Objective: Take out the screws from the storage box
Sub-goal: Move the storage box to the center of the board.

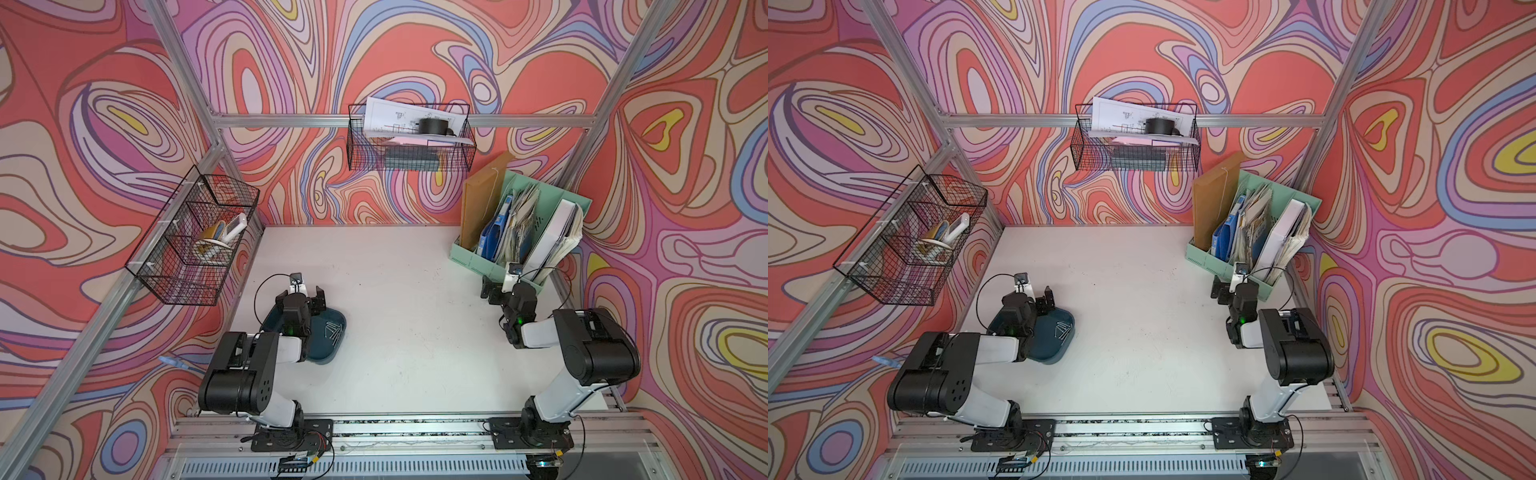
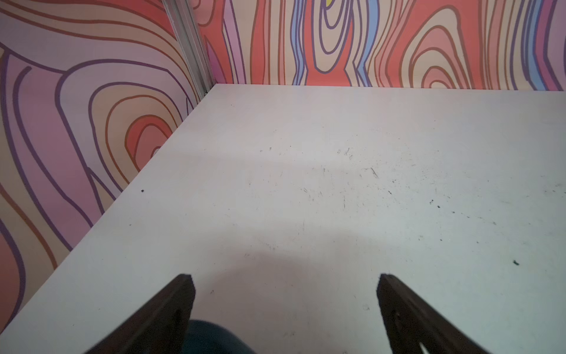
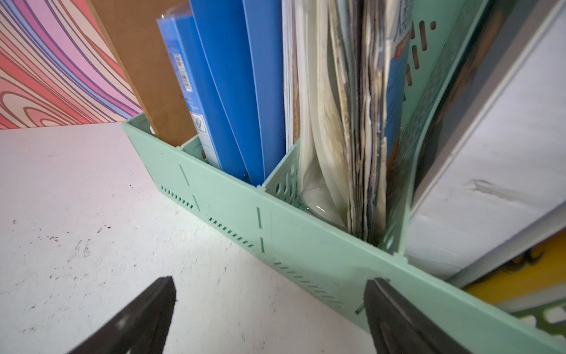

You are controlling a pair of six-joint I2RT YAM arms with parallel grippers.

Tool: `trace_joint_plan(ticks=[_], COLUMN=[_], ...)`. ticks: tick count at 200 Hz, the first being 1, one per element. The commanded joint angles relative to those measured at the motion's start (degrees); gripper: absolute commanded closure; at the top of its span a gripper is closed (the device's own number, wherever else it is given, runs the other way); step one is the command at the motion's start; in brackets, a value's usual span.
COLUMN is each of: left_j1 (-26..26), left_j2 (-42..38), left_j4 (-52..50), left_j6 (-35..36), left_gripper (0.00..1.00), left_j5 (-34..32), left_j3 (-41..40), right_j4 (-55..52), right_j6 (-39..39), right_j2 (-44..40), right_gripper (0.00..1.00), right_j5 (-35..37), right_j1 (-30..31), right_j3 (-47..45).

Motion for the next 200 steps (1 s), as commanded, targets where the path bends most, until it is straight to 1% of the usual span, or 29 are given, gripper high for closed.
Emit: trace_joint_plan(ticks=[1,136,157,168,180,187,190,200], left_j1=[0.2,0.1,0.1,0.0,-0.2,-0.2,-0.2,-0.2], left_j2=[0.5,0.5,0.0,-3.1,-8.4,-11.5,-12.6,-15.9], left_j4=[-0.1,-0.3,0.1,-5.4,-17.3,-25.2,-28.5,-38.2], left_j6=[0.3,0.4,0.6,1.0,-0.3,-2.9,-4.3,-8.0], left_gripper=[0.01,0.01,0.01,0.01,0.01,0.01,0.01,0.01], left_j5=[0.5,0.6,0.8,1.3,-1.7,-4.6,-6.1,-8.3], left_j3=[0.2,0.3,0.2,1.7,5.4,8.3,10.8,14.5], right_j4=[0.5,0.1,1.1,0.7,-3.1,-8.8,-11.8,-21.6], right_j6=[-0.4,-0.2,-0.4,-0.4,-0.2,0.9,1.6,6.4], right_j2=[0.0,0.1,-0.2,-1.6,-5.7,-9.1,-10.5,-14.6], right_gripper=[0.02,0.02,0.02,0.02,0.02,0.02,0.02,0.02], right_j5=[-0.2,-0.6,0.3,0.5,1.7,3.0,3.8,7.4], right_j1=[0.0,-0.1,0.0,0.0,0.1,0.1,0.1,0.1], right_j3=[0.5,0.7,0.2,-0.2,-0.1,1.1,1.9,4.9])
